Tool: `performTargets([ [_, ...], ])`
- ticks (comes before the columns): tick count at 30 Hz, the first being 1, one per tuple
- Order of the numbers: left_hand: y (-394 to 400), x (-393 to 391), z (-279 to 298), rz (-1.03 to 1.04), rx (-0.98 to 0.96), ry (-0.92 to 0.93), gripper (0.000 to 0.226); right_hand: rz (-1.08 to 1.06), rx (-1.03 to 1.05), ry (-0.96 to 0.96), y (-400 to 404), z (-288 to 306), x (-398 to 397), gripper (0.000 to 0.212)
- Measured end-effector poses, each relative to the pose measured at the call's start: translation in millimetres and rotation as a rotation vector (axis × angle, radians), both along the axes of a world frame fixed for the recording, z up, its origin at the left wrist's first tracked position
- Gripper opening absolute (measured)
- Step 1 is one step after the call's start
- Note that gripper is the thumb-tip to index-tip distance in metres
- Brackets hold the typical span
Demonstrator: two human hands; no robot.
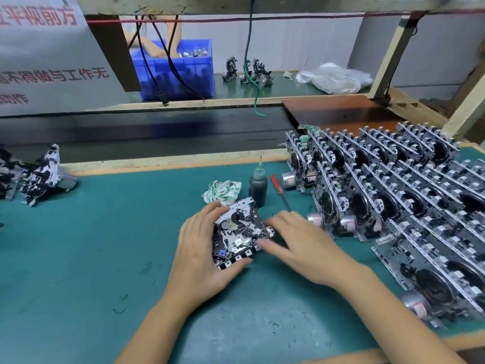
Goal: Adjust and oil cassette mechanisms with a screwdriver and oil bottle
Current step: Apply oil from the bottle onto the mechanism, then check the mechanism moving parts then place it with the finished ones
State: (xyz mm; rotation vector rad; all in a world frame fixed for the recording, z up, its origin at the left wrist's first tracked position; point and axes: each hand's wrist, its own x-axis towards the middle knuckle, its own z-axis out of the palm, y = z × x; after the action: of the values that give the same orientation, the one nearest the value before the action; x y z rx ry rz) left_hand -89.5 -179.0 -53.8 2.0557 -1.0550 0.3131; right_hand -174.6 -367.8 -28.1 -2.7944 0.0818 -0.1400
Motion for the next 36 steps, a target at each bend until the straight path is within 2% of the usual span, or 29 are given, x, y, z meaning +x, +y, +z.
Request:
performTargets([
  [3,4,0,3,-0.112,0.032,0.045,0.080,0.076,-0.167,0.022,-4,-2,-8,0.073],
  [5,9,1,8,-0.134,0.109,-0.056,0.084,0.087,-0.214,-0.047,-5,-6,-16,0.071],
  [8,19,-3,16,-0.015,0.176,-0.184,0.093,0.042,-0.198,-0.115,-6,-13,-27,0.067],
  [12,28,-19,18,0.269,0.314,-0.062,0.077,0.010,-0.131,-0.121,-2,-16,-30,0.063],
  [14,28,-22,15,0.308,0.451,-0.019,0.072,0.008,-0.125,-0.115,-1,-16,-30,0.063],
  [16,28,-22,13,0.269,0.527,-0.099,0.066,0.022,-0.112,-0.096,-2,-17,-31,0.062],
  [20,26,-18,15,0.228,0.468,-0.219,0.057,0.090,-0.103,-0.102,-7,-16,-34,0.053],
  [24,24,-16,20,0.219,0.436,-0.203,0.057,0.089,-0.064,-0.134,-8,-16,-35,0.051],
  [28,23,-13,19,0.214,0.515,-0.144,0.063,0.055,-0.059,-0.150,-8,-18,-35,0.050],
  [31,24,-14,18,0.157,0.547,-0.182,0.055,0.040,-0.027,-0.144,-9,-19,-35,0.052],
  [36,17,-19,9,0.197,0.397,-0.250,0.051,0.054,-0.025,-0.163,-12,-19,-36,0.056],
])
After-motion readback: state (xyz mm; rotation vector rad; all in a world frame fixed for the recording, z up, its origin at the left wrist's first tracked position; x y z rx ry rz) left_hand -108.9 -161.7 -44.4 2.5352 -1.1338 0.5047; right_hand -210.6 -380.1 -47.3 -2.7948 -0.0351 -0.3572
